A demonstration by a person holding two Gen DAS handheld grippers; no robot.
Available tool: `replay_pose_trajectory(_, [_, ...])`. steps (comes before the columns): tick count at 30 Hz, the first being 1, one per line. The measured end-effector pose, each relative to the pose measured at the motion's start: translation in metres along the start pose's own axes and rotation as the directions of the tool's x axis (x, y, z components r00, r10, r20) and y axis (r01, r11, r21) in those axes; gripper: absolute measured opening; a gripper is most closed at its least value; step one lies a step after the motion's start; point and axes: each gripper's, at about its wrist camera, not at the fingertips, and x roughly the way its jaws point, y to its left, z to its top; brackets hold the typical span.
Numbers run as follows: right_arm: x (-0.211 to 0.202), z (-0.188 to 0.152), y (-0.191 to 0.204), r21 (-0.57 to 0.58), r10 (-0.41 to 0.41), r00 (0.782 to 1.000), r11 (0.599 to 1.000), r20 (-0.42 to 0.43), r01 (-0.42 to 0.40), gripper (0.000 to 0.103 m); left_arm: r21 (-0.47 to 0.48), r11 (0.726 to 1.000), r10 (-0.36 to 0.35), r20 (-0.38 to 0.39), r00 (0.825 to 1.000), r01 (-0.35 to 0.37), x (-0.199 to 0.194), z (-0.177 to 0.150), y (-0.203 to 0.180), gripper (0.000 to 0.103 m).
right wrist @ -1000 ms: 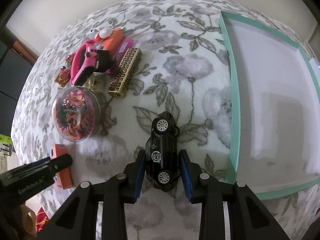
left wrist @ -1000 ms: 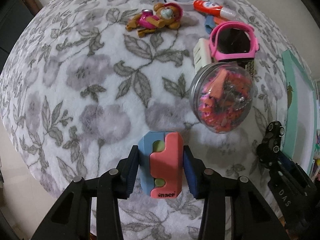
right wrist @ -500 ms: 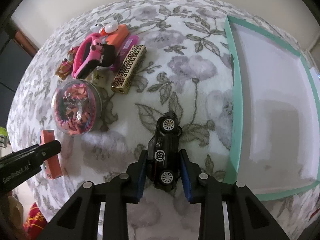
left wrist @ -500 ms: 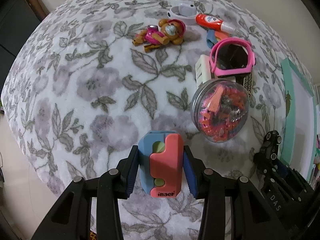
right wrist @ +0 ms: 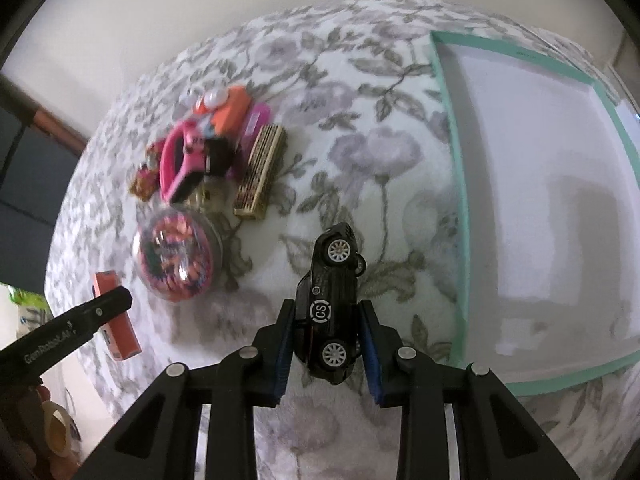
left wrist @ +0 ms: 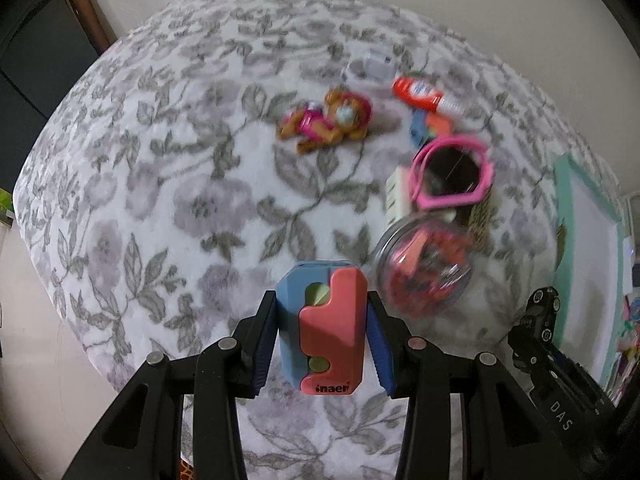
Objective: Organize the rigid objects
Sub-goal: 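Carry the fidget toy and black car over the teal-rimmed tray with both tools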
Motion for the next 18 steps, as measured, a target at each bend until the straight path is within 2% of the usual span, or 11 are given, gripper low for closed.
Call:
replay_pose_trajectory(5, [-0.027, 0.019, -0.010, 0.046, -0.002, 0.995, 0.999, 0.105, -0.003, 0.032, 0.042, 0.999, -0.005, 0.057, 0.998, 0.002, -0.023, 0.017, -0.023, 0.044])
replay_pose_trajectory(11, [-0.060, 0.031, -0.028, 0.071, -0.099, 0.973, 0.994, 0.210, 0.086, 0.032, 0.132, 0.991, -0.039, 0.080, 0.996, 0.029, -0.040, 0.025, -0.071, 0.044])
replay_pose_trajectory(14, [-0.065, 0.038, -0.043, 0.097, -0.159, 0.959, 0.986, 0.235, 0.139, 0.032, 0.174, 0.983, -0.068, 0.080, 0.994, 0.053, -0.036, 0.025, -0.101, 0.044])
replay_pose_trajectory(18, [-0.062, 0.045, -0.070, 0.156, -0.219, 0.949, 0.970, 0.226, 0.186, 0.032, 0.227, 0.971, -0.090, 0.084, 0.992, 0.069, -0.029, 0.021, -0.139, 0.044])
